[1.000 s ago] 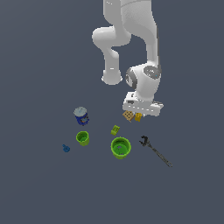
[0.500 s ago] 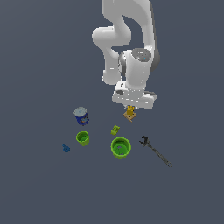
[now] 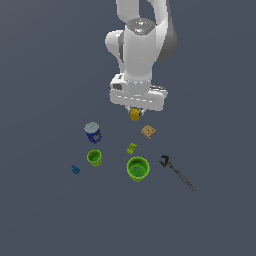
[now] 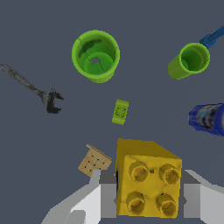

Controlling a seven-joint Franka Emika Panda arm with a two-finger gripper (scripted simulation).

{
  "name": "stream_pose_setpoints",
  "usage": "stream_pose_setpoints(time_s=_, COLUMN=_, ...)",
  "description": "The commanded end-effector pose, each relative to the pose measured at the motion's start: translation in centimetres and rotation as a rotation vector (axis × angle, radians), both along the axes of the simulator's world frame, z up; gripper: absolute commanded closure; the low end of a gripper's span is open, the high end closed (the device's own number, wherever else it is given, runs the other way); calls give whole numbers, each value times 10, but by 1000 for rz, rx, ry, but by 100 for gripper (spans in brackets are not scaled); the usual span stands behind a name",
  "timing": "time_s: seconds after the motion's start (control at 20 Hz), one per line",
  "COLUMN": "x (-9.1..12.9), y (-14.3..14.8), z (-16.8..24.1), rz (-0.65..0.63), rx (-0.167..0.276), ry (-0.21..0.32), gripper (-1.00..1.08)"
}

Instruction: Pick up a designated object from a clutter of objects.

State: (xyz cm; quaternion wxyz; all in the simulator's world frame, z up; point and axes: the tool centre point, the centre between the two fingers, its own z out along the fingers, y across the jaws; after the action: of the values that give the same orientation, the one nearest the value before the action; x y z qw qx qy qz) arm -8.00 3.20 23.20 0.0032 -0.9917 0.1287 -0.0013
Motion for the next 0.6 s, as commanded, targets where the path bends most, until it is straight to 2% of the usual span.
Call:
stream_pose_setpoints(time_s=0.0, x=3, y=-18, z=23, rz=1, rx=1, ry=1, gripper=108)
stream_pose_setpoints(time_s=0.55, x=20, y=-98, z=125, rz=-1, rx=-2, ry=2, gripper=108)
